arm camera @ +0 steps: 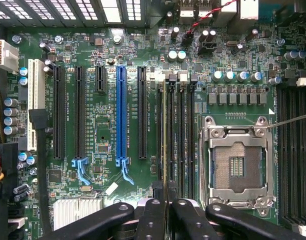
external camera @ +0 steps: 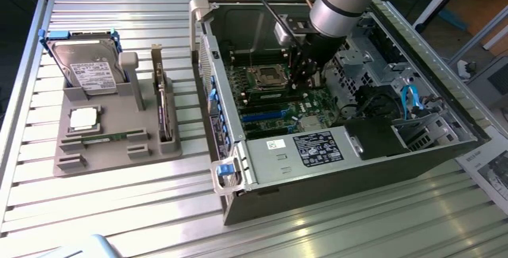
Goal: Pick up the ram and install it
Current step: 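Insert the ram into the slot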
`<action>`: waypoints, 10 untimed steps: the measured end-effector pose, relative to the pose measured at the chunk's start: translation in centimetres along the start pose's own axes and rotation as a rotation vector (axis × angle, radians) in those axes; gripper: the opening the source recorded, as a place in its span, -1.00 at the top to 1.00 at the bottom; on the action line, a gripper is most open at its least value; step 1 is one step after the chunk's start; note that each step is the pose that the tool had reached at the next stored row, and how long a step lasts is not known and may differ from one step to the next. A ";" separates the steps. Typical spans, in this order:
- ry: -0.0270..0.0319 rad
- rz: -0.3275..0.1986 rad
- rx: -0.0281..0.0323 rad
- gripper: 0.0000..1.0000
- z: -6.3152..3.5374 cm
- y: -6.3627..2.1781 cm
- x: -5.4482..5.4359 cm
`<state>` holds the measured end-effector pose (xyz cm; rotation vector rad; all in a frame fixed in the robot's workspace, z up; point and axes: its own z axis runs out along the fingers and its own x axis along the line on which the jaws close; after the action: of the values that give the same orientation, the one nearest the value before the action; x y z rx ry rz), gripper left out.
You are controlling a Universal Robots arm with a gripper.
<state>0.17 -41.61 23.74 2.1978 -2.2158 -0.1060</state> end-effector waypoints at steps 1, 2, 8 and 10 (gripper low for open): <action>-0.0001 0.000 0.0001 0.76 0.01 0.00 0.0; -0.0003 0.000 0.0001 0.76 0.01 0.00 0.0; -0.0004 0.000 -0.0003 0.76 -0.46 0.02 0.0; -0.0003 0.000 -0.0004 0.76 -0.47 0.03 0.0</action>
<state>0.17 -41.61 24.21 2.1977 -2.2157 -0.1067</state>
